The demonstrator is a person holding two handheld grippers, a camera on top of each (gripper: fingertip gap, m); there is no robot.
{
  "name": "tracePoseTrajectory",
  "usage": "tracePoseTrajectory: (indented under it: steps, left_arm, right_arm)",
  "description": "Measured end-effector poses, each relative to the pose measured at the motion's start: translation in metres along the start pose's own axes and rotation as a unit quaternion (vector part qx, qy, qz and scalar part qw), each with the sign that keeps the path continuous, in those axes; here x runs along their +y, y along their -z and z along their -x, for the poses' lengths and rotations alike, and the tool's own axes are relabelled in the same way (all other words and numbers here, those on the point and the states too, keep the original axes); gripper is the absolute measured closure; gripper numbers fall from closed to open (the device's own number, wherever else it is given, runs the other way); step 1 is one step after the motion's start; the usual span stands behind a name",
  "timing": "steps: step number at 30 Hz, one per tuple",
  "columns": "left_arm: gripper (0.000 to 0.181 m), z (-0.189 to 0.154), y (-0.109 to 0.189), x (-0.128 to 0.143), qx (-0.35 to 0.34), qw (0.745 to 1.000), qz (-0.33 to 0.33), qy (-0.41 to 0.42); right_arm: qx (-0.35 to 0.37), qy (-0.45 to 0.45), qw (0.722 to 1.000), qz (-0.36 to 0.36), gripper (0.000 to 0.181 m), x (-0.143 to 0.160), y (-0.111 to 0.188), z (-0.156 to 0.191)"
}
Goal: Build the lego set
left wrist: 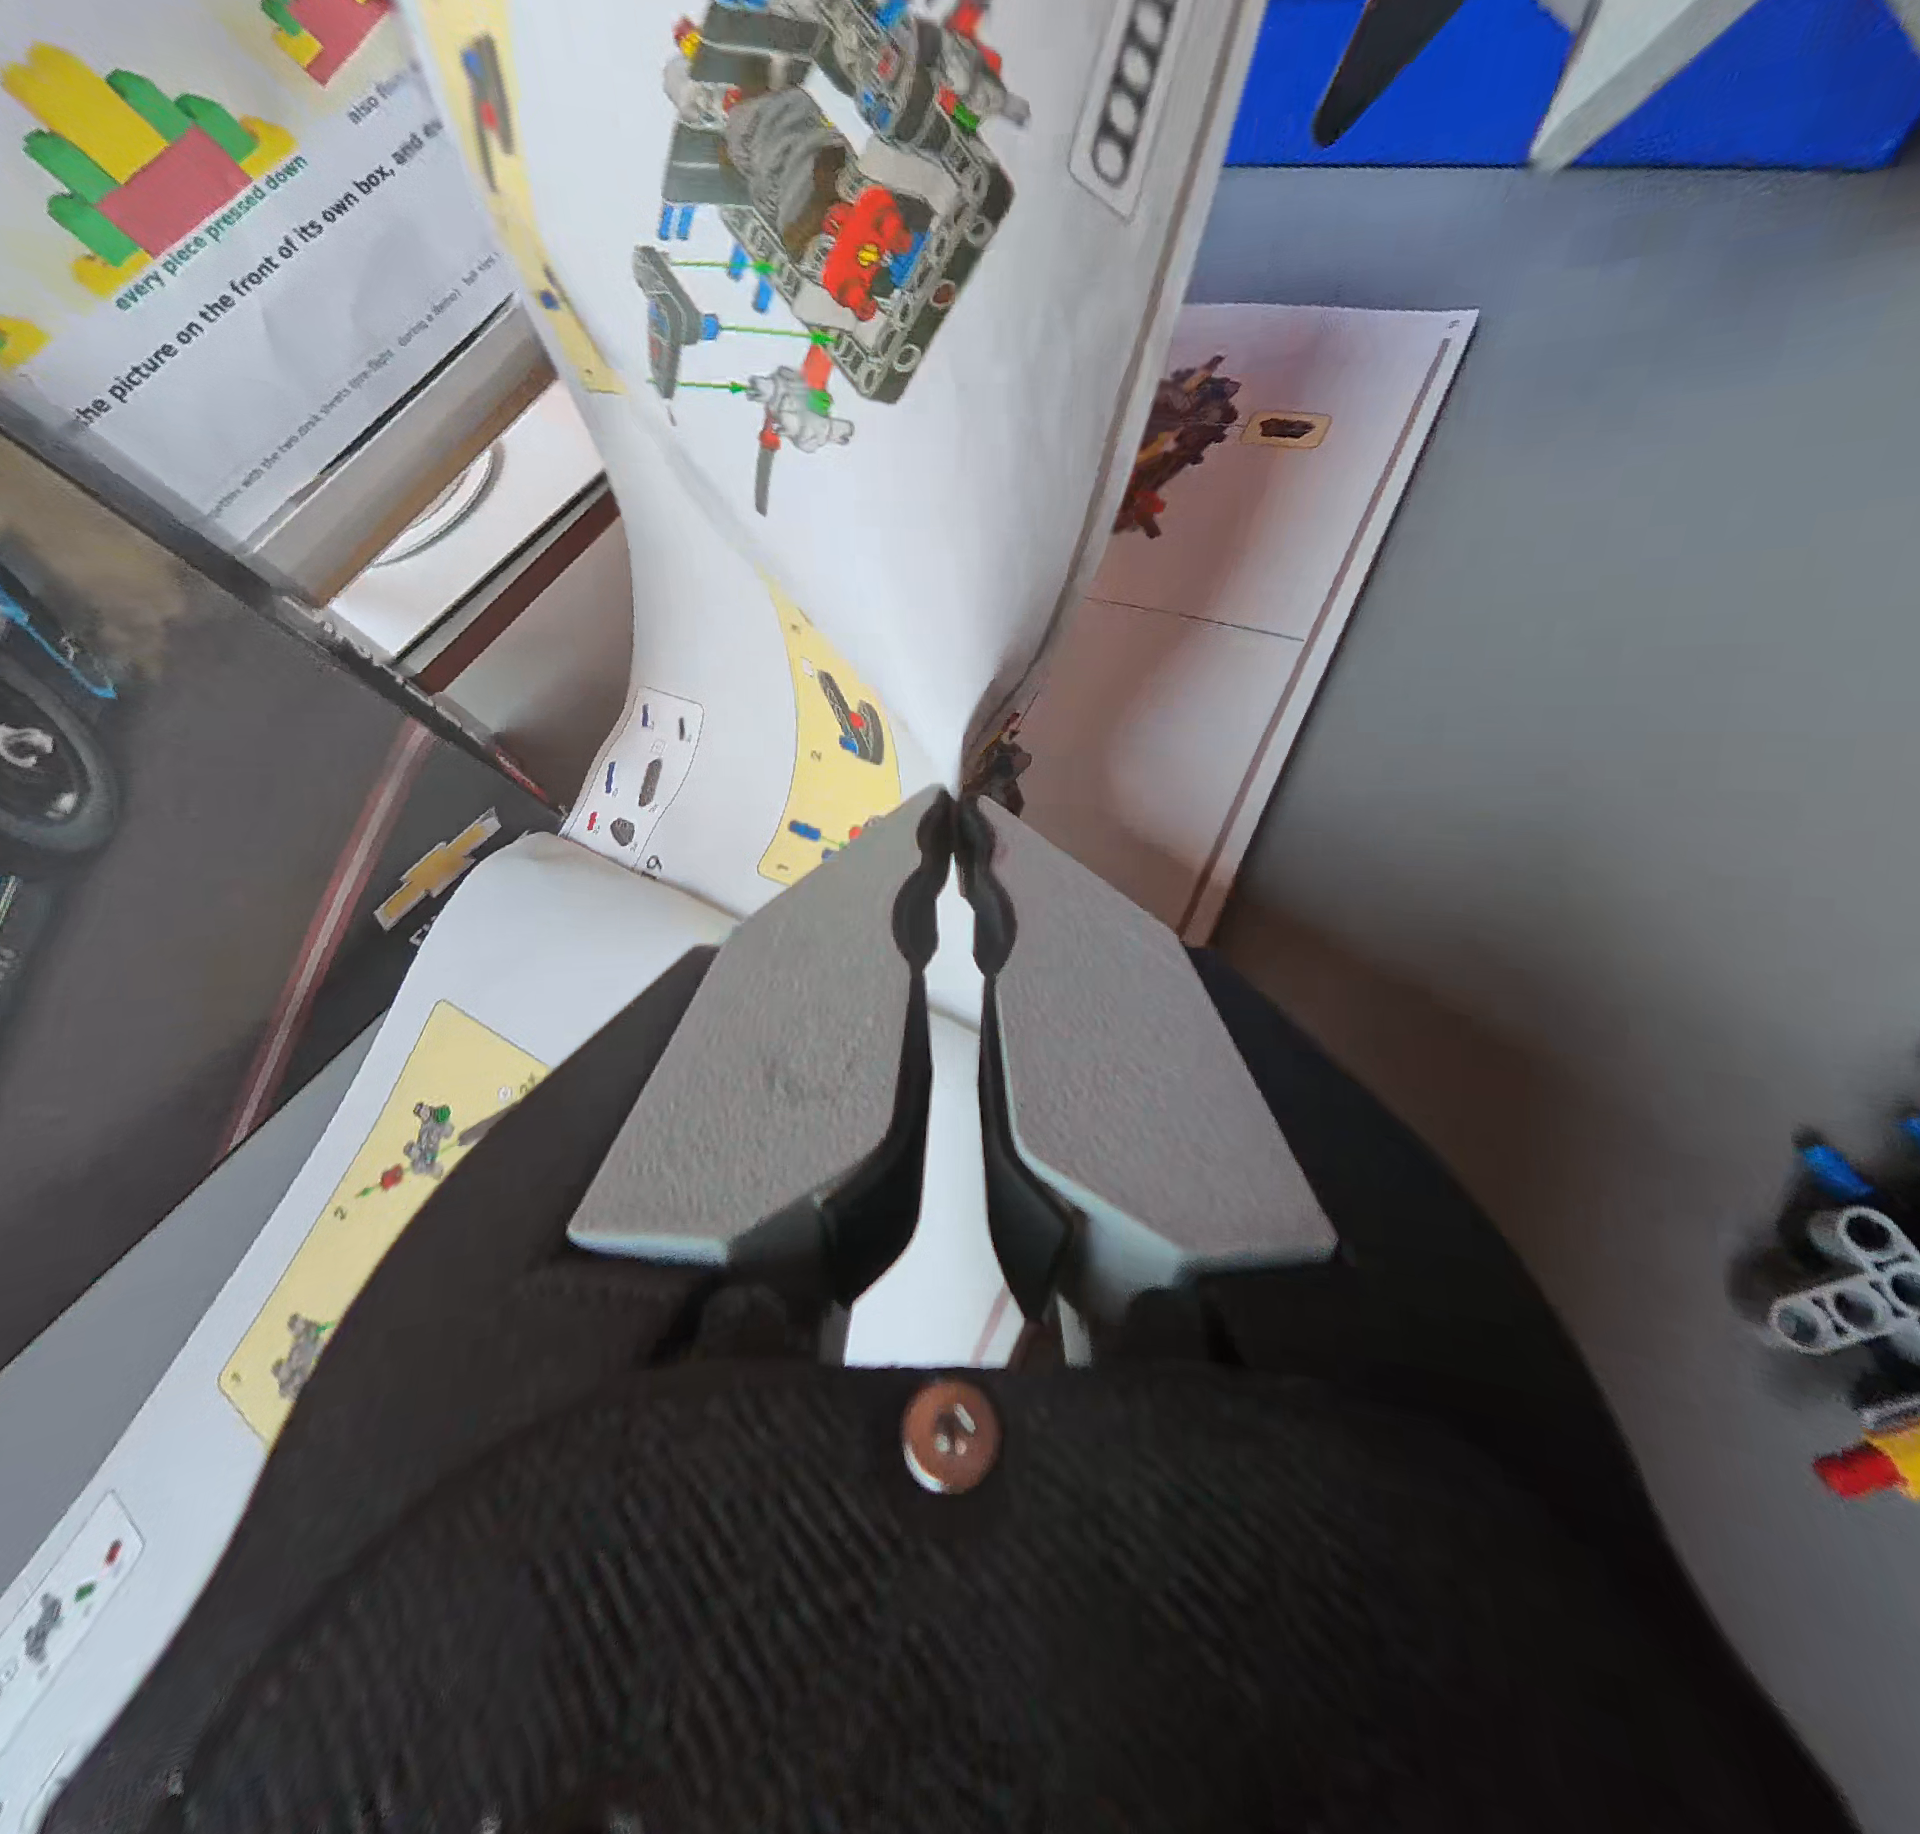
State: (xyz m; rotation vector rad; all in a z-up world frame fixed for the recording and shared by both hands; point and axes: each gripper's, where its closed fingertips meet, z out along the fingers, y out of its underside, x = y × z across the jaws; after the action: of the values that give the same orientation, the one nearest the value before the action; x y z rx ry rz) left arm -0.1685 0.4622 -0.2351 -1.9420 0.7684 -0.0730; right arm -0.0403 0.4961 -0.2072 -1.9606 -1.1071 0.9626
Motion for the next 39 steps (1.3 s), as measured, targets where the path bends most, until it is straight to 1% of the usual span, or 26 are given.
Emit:
tracePoseTrajectory:
  steps: [1, 3, 5, 7, 8, 10, 12, 14, 16, 19, 21, 22, 23, 25, 27, 28, 29, 30, 32, 33, 34, 36, 37, 38, 39]
  left_arm:
    - [0.181, 0.001, 0.003, 0.002, -0.002, 1.000, -0.001, 0.001]
    - [0.181, 0.001, 0.008, 0.004, -0.004, 1.000, -0.003, 0.002]
    - [0.181, 0.000, 0.011, 0.003, -0.006, 1.000, -0.006, 0.000]
    - [0.181, -0.001, 0.012, 0.003, -0.007, 1.000, -0.004, -0.002]
    - [0.181, -0.001, 0.012, 0.002, -0.007, 1.000, -0.004, -0.004]
    - [0.181, -0.002, 0.014, 0.002, -0.011, 1.000, -0.004, -0.008]
    - [0.181, -0.004, 0.015, 0.002, -0.013, 1.000, -0.006, -0.017]
    - [0.181, -0.005, 0.016, 0.003, -0.018, 0.999, -0.005, -0.028]
    - [0.181, -0.006, 0.017, 0.003, -0.023, 0.999, -0.004, -0.034]
    - [0.181, -0.005, 0.020, 0.009, -0.028, 0.999, 0.003, -0.032]
    - [0.181, -0.005, 0.023, 0.011, -0.024, 1.000, -0.004, -0.019]
    - [0.181, -0.005, 0.024, 0.012, -0.022, 1.000, -0.006, -0.018]
    - [0.181, -0.007, 0.025, 0.013, -0.017, 1.000, -0.008, -0.020]
    - [0.181, -0.009, 0.024, 0.014, -0.016, 0.999, -0.005, -0.027]
    - [0.181, -0.010, 0.022, 0.015, -0.020, 0.999, -0.001, -0.038]
    - [0.181, -0.010, 0.021, 0.014, -0.021, 0.999, -0.001, -0.042]
    - [0.181, -0.011, 0.019, 0.014, -0.021, 0.999, 0.002, -0.044]
    - [0.181, -0.012, 0.018, 0.014, -0.019, 0.999, 0.004, -0.046]
    - [0.181, -0.013, 0.013, 0.014, -0.016, 0.998, 0.008, -0.052]
    - [0.181, -0.014, 0.011, 0.015, -0.012, 0.998, 0.010, -0.053]
    - [0.181, -0.015, 0.009, 0.015, -0.008, 0.999, 0.009, -0.052]
    - [0.181, -0.018, 0.006, 0.014, -0.002, 0.998, 0.004, -0.064]
    - [0.181, -0.020, 0.003, 0.014, -0.001, 0.997, 0.006, -0.080]
    - [0.181, -0.022, 0.000, 0.015, -0.003, 0.995, 0.013, -0.102]
    - [0.181, -0.024, -0.005, 0.017, -0.005, 0.992, 0.028, -0.124]
  right_arm:
    - [-0.043, -0.026, 0.998, -0.022, 0.107, -0.008, -0.003, 0.008]
    - [-0.102, -0.052, 0.992, -0.062, 0.102, -0.026, -0.006, 0.017]
    - [-0.117, -0.056, 0.989, -0.068, 0.107, -0.036, -0.012, 0.019]
    - [-0.147, -0.048, 0.984, -0.085, 0.115, -0.051, -0.015, 0.030]
    - [-0.159, -0.053, 0.981, -0.094, 0.113, -0.059, -0.016, 0.036]
    - [-0.177, -0.052, 0.978, -0.101, 0.116, -0.071, -0.020, 0.046]
    - [-0.166, -0.036, 0.980, -0.104, 0.127, -0.077, -0.027, 0.050]
    - [-0.165, -0.011, 0.978, -0.124, 0.156, -0.084, -0.030, 0.057]
    - [-0.174, 0.008, 0.976, -0.127, 0.179, -0.085, -0.036, 0.067]
    - [-0.211, 0.040, 0.968, -0.134, 0.181, -0.089, -0.040, 0.089]
    - [-0.228, 0.058, 0.964, -0.124, 0.171, -0.087, -0.043, 0.101]
    - [-0.226, 0.067, 0.965, -0.116, 0.173, -0.085, -0.045, 0.103]
    - [-0.221, 0.077, 0.966, -0.114, 0.181, -0.084, -0.047, 0.103]
    - [-0.208, 0.089, 0.967, -0.117, 0.181, -0.082, -0.050, 0.101]
    - [-0.214, 0.082, 0.966, -0.121, 0.181, -0.079, -0.050, 0.101]
    - [-0.219, 0.076, 0.965, -0.119, 0.161, -0.075, -0.049, 0.101]
    - [-0.217, 0.065, 0.968, -0.112, 0.131, -0.069, -0.049, 0.099]
    - [-0.216, 0.057, 0.969, -0.102, 0.119, -0.061, -0.048, 0.096]
    - [-0.203, 0.050, 0.975, -0.073, 0.121, -0.037, -0.045, 0.087]
    - [-0.212, 0.057, 0.975, -0.043, 0.123, -0.019, -0.039, 0.089]
    - [-0.236, 0.073, 0.969, -0.014, 0.130, -0.001, -0.030, 0.096]
    - [-0.293, 0.123, 0.948, 0.027, 0.123, 0.036, -0.008, 0.118]
    - [-0.309, 0.150, 0.938, 0.051, 0.117, 0.057, 0.001, 0.126]
    - [-0.313, 0.176, 0.930, 0.078, 0.111, 0.078, 0.005, 0.131]
    - [-0.312, 0.200, 0.922, 0.108, 0.110, 0.099, 0.007, 0.135]
